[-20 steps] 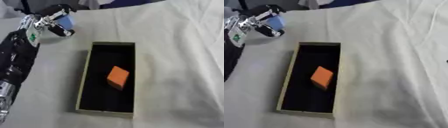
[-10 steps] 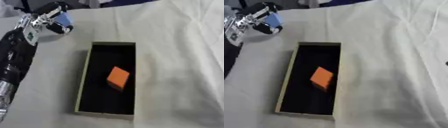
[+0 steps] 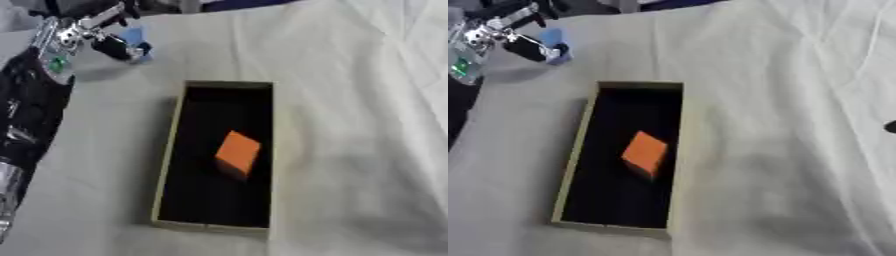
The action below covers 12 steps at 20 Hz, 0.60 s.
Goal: Pick up objects on the table and place them in the box.
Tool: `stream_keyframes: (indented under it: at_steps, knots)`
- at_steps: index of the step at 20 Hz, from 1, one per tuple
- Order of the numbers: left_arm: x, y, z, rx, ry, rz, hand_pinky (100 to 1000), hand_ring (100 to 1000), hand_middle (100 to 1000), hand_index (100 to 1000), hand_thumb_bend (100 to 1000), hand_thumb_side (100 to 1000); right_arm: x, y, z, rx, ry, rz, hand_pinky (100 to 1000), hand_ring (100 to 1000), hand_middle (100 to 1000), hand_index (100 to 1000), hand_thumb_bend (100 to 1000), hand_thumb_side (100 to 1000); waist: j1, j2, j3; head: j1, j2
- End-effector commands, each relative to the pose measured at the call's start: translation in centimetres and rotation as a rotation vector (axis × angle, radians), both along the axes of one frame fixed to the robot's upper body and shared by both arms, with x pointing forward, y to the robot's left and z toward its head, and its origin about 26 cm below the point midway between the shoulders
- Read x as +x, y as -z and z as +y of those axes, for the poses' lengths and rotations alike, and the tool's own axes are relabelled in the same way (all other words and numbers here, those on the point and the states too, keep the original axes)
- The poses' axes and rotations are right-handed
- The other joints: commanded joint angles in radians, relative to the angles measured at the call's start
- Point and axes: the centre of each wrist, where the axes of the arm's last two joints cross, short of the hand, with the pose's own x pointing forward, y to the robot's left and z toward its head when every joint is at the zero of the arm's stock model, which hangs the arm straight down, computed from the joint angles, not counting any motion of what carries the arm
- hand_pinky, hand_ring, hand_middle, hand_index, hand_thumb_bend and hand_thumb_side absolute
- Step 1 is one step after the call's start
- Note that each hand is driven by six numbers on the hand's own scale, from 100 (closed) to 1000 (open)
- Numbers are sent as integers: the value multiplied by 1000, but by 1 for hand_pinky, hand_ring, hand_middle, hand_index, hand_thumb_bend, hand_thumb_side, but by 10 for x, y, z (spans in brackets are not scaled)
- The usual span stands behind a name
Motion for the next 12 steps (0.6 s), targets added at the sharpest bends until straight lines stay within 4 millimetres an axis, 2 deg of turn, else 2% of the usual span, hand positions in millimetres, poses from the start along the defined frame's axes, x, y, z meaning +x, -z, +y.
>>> stream_keyframes:
  at_steps: [1,8,12]
  knots:
    - [-6,-22,13,16,-38,-54,775,871,868,921,358,100,-1,-5,-1,-17,1,-11,881,927,574,866,100,657,-5,-25,1,-3,3]
    - [-6,-20,20,86,-149,-108,917,968,925,939,473,100,-1,-6,-1,-21,-2,-14,882,928,573,867,100,657,-1,-19,-3,0,-5]
    - [-2,-11,24,103,-212,-76,924,977,936,964,513,100,0,-6,0,-23,-6,-18,882,928,573,867,100,656,2,-14,-10,4,-11]
